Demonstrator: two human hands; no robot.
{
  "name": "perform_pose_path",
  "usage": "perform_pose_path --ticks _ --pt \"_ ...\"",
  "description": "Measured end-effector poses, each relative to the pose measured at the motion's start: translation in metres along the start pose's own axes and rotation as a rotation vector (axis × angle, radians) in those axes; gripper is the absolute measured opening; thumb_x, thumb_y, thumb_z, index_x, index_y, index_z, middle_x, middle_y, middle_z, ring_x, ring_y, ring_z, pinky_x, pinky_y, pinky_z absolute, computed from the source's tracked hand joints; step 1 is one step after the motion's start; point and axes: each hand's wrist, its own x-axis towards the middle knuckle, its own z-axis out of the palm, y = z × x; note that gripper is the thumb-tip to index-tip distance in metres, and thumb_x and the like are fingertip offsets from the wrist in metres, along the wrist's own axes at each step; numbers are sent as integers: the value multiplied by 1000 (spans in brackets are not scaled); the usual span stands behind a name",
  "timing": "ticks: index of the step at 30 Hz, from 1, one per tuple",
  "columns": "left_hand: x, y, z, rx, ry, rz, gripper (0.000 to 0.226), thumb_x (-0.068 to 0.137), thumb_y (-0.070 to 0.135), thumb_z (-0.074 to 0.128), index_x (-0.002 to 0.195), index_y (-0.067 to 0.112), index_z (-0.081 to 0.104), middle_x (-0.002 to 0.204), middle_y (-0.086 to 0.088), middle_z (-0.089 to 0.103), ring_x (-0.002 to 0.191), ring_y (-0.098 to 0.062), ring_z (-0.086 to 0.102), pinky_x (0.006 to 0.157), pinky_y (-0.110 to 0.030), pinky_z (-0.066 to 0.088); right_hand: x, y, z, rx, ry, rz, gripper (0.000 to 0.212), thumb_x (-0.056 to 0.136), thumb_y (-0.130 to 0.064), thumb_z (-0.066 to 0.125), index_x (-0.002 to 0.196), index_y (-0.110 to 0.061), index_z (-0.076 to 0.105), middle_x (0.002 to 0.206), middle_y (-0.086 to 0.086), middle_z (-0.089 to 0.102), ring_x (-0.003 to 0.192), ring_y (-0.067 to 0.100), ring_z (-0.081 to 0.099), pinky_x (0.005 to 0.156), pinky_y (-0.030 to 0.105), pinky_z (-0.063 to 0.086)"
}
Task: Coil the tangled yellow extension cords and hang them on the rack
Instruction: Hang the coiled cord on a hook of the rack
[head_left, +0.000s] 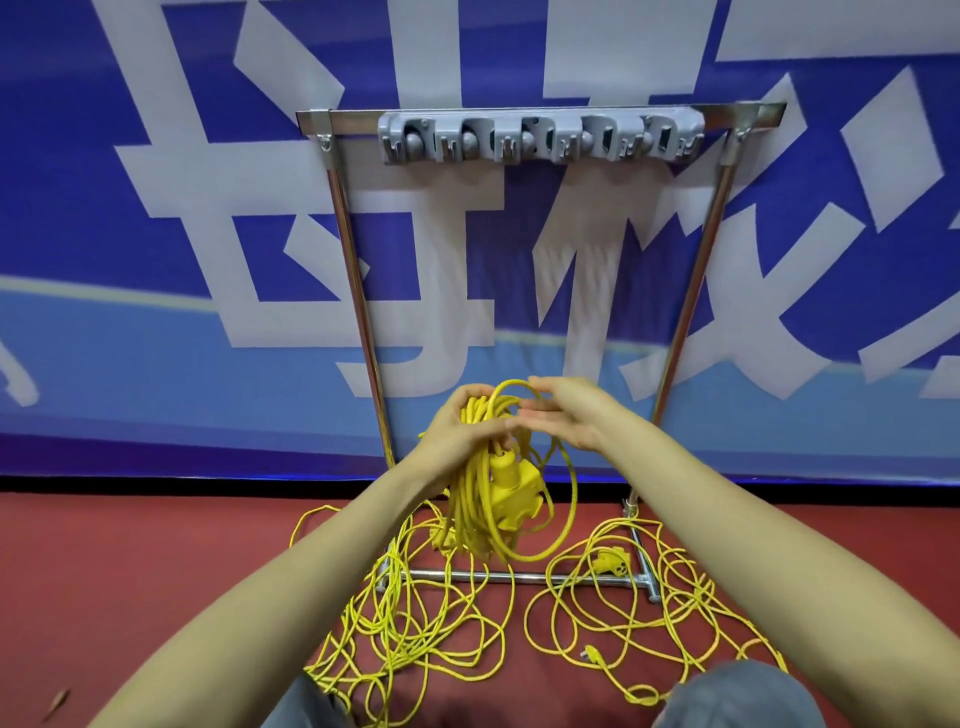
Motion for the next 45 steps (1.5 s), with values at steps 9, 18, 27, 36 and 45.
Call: perform_pose_path --ticks 9,18,27,36,45 --pt "12 -6 19 -491 225 -160 54 97 1 46 140 24 22 77 -16 56 63 -25 60 60 -37 54 -6 31 -7 -1082 -278 -264 103 75 -29 78 146 -8 6 124 3 50 118 17 50 91 26 42" --pt "8 -1 23 -585 248 -98 72 94 -9 49 148 28 20 99 -15 60 85 -25 63 79 -44 54 -1 26 -4 -1456 -158 -456 55 76 -47 69 110 -12 44 109 6 43 109 23 40 88 34 38" --pt "9 4 30 -756 305 -55 69 93 -8 51 147 26 23 93 -10 60 82 -20 61 78 -38 52 -6 28 4 -1368 -138 -599 50 69 -46 66 97 -19 36 99 2 39 99 19 36 80 29 31" --pt "10 25 22 -695 113 -58 61 95 -2 49 145 26 26 105 -11 63 90 -21 64 79 -41 51 -9 6 -2 -1116 -191 -583 37 68 -31 62 96 -18 41 84 0 53 73 15 51 65 34 44" --pt "-3 41 9 -494 -55 -39 112 74 -13 57 152 35 -6 104 -2 72 80 -13 70 66 -33 41 -18 -10 -3 -929 -328 -643 48 84 -3 56 117 -19 25 88 3 51 63 2 51 61 23 46"
